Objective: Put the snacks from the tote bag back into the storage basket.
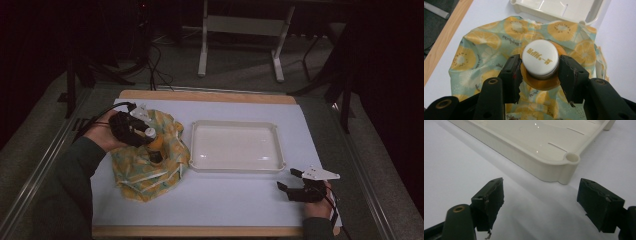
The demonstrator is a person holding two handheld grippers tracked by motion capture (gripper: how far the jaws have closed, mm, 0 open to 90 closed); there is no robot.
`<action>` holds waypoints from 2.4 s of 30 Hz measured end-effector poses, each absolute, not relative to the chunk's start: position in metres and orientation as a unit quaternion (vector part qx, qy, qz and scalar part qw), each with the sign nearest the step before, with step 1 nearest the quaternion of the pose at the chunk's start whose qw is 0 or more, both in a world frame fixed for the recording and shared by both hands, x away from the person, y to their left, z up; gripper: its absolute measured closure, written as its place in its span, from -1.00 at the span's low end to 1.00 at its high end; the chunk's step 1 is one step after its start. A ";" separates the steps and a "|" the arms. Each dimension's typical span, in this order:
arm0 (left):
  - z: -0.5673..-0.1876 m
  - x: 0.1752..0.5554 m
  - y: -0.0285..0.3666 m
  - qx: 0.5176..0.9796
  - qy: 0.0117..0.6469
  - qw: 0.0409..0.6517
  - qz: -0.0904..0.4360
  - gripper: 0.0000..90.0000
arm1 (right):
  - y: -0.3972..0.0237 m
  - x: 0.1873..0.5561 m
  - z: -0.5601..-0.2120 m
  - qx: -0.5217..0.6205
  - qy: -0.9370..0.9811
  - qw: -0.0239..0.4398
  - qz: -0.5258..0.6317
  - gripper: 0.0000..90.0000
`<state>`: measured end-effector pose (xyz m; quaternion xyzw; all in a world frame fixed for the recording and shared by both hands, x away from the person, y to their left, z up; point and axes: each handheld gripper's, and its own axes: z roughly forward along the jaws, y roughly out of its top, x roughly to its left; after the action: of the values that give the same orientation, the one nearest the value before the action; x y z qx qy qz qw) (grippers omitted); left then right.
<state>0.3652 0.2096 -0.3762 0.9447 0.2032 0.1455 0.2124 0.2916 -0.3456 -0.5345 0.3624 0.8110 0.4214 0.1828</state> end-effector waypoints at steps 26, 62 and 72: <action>-0.367 0.379 0.198 0.964 0.176 0.162 0.112 0.28 | -0.345 0.292 -0.535 0.360 0.813 0.182 0.420 -0.53; -0.355 0.378 0.199 0.967 0.181 0.148 0.106 0.31 | -0.345 0.292 -0.535 0.360 0.813 0.181 0.421 -0.53; -0.345 0.378 0.198 0.966 0.187 0.147 0.101 0.31 | -0.345 0.292 -0.535 0.360 0.813 0.181 0.421 -0.53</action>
<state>0.3779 0.1977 -0.3453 0.9659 0.1871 0.1013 0.1474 0.2920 -0.3453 -0.5347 0.3598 0.8126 0.4214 0.1806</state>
